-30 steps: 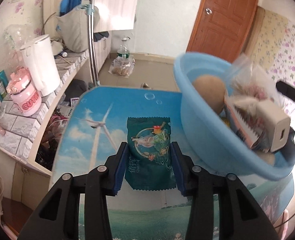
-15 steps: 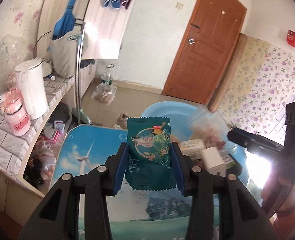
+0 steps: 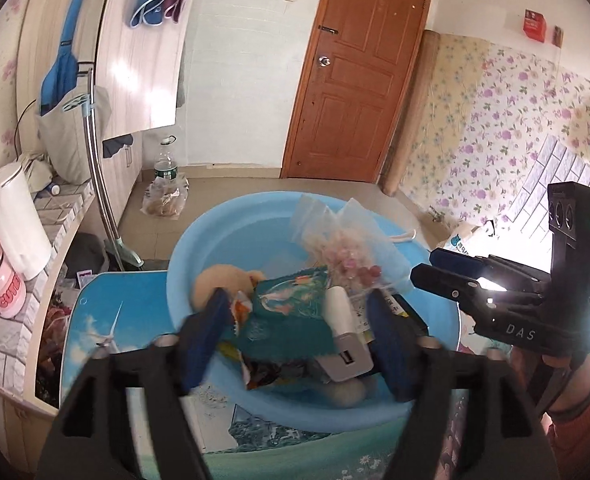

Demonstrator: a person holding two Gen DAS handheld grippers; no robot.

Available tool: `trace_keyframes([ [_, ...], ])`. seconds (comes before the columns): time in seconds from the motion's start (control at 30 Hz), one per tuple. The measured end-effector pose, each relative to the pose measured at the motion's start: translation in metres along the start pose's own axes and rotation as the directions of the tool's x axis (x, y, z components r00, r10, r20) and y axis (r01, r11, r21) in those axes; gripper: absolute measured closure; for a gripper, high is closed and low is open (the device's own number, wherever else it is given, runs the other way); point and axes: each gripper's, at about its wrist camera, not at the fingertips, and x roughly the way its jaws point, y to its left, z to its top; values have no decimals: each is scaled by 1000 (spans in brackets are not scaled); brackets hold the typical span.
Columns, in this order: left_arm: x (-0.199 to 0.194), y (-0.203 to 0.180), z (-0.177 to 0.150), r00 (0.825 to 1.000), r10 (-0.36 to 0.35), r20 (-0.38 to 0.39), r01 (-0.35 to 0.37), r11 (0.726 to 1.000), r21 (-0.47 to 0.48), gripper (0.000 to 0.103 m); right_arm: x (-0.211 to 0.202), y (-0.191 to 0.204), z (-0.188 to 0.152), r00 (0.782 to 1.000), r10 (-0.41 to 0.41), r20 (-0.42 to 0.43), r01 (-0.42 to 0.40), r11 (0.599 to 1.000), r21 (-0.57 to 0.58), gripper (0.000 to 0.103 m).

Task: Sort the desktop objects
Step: 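Drop the green packet into the basin with left tool while right tool drops the pink bag in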

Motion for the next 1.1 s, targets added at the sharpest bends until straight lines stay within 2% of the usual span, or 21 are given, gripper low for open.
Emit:
trace_keyframes([
  [0.1,-6,-9,2,1000,14,24,-15,999,28,7,-3,0,-3,1000,6,3,-6,1000,-7,51],
  [0.13,-7,-12,1,999,41,26,-43,998,43,3,-4,0,-3,1000,4,4,-4,1000,-11,45],
  [0.17,-9,-13,1,997,66,27,-67,996,54,2,-5,1,-4,1000,4,7,-4,1000,-15,38],
  [0.23,-10,-13,0,993,112,26,-113,991,68,1,-7,4,-5,1000,12,15,-12,1000,-22,32],
  [0.4,-15,-5,-5,979,202,0,-202,977,64,0,-12,19,-7,999,48,19,-47,996,-81,32],
  [0.53,-18,-3,-12,950,313,-8,-311,947,86,0,-16,28,-14,1000,20,18,-19,996,-93,27],
  [0.7,-19,-13,-10,914,401,-58,-390,909,145,0,-12,37,-22,999,-21,-26,18,995,-95,24],
  [0.77,-22,-21,-10,898,437,-60,-419,888,188,0,-10,38,-21,996,-73,-44,69,993,-94,15],
  [0.83,-23,-26,-9,893,441,-86,-418,886,200,0,-8,36,-19,991,-108,-74,102,992,-73,13],
  [0.9,-26,-28,-8,894,431,-126,-407,896,174,0,-10,35,-17,987,-135,-89,131,990,-55,13],
  [1.03,-40,-26,-9,900,405,-160,-402,914,54,0,-19,36,-15,963,-238,-122,242,970,20,12],
  [1.1,-50,-26,-11,903,399,-158,-403,915,3,0,-28,36,-17,963,-243,-117,252,966,65,12],
])
